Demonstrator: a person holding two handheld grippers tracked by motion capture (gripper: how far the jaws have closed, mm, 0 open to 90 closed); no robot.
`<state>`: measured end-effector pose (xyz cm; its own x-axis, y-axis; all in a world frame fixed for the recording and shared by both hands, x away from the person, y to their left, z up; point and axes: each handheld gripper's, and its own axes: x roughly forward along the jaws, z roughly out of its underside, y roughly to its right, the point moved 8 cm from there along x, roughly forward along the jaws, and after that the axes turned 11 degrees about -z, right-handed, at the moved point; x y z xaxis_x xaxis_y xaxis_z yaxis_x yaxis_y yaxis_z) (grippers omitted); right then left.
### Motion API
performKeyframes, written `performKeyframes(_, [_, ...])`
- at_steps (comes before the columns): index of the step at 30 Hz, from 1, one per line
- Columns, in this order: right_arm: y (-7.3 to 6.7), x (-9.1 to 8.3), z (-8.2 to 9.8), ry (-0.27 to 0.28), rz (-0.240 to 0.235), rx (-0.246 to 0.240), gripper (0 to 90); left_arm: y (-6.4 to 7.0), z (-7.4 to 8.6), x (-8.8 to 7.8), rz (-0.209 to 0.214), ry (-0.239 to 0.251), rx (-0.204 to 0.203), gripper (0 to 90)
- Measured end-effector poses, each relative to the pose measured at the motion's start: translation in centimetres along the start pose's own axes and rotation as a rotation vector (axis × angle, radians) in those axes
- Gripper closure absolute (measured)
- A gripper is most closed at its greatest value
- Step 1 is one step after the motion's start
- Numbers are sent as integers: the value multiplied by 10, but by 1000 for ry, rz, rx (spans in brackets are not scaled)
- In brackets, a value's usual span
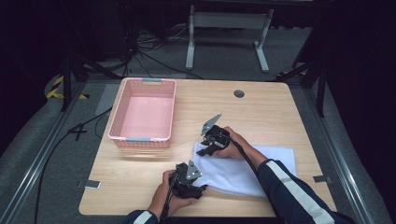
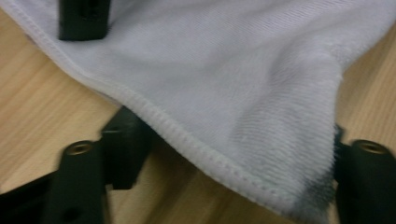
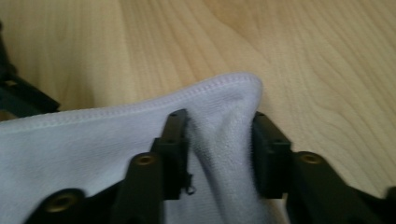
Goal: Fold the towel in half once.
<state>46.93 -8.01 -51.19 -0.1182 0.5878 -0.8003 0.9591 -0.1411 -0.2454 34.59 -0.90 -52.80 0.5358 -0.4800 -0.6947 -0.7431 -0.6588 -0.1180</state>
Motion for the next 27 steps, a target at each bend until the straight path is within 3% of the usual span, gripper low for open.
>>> performKeyframes(3, [-2,0,-1,-7,-1,-13,720,-3,0,-2,0,4,-3,556])
performKeyframes(4, [-2,0,-1,-5,0,-13,739,-4,0,-2,-1,-2,16,611])
performKeyframes(7, [-2,0,-2,-8,8,-25,759,-6,1,-4,-5,-5,15,706])
performKeyframes(10, [-4,2,-6,-19,34,-51,783,-10,3,-7,11,-24,42,727])
performKeyframes(20, [-9,14,-25,-10,55,-114,795,-23,17,-18,-8,-53,19,737])
performKeyframes(27, [-19,11,-36,31,55,-146,796,-27,18,-30,-46,-21,7,744])
